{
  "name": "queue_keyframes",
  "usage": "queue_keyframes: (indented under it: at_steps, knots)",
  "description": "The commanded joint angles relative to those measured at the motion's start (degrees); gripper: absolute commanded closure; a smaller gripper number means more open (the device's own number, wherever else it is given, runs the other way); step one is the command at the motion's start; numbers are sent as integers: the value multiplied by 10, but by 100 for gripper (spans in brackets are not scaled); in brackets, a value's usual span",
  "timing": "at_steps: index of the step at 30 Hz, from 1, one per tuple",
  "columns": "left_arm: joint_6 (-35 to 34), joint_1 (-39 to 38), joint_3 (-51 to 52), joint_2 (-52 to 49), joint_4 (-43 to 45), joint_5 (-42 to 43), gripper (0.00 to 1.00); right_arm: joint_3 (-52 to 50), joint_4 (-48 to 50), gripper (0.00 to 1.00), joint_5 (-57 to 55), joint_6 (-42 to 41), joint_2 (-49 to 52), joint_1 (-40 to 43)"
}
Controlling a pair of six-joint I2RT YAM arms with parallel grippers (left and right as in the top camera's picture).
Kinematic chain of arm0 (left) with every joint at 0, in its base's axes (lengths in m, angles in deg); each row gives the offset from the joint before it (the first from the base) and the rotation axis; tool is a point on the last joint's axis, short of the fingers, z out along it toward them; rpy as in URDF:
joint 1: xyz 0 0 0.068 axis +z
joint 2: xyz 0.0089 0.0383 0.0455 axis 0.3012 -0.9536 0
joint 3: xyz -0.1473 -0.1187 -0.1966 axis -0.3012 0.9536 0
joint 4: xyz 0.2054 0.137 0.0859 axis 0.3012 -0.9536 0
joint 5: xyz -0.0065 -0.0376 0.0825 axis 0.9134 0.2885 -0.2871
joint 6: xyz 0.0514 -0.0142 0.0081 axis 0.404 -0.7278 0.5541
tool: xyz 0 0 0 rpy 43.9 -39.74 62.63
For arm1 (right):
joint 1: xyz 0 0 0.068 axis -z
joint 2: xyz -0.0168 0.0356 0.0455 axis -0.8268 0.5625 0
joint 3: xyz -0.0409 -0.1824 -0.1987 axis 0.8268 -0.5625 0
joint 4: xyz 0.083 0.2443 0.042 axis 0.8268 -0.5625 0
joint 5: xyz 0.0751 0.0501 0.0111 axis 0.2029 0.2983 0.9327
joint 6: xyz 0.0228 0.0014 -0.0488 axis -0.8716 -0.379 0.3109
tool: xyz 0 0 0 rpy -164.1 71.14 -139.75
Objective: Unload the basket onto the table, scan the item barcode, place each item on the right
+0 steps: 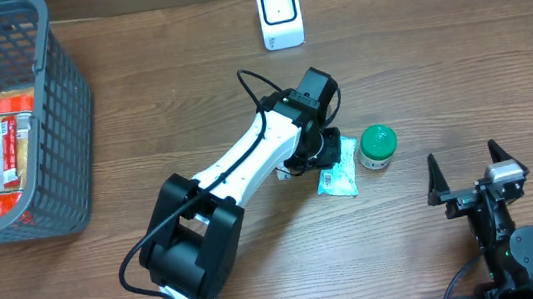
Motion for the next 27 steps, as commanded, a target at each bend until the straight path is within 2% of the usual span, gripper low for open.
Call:
queue_keyframes:
  at_steps: [1, 11, 18, 27]
  knots:
    - [-11, 0, 3, 17, 3, 8, 80, -6, 3, 0, -5, 2, -4, 1]
    - [5, 41, -53, 60, -16, 4, 60, -6, 3, 0, -5, 3, -4, 1]
    - [11, 63, -78, 89, -75, -122, 57, -6, 3, 0, -5, 2, -4, 1]
    - [-11, 79, -68, 94, -111, -141, 55, -6, 3, 0, -5, 2, -4, 1]
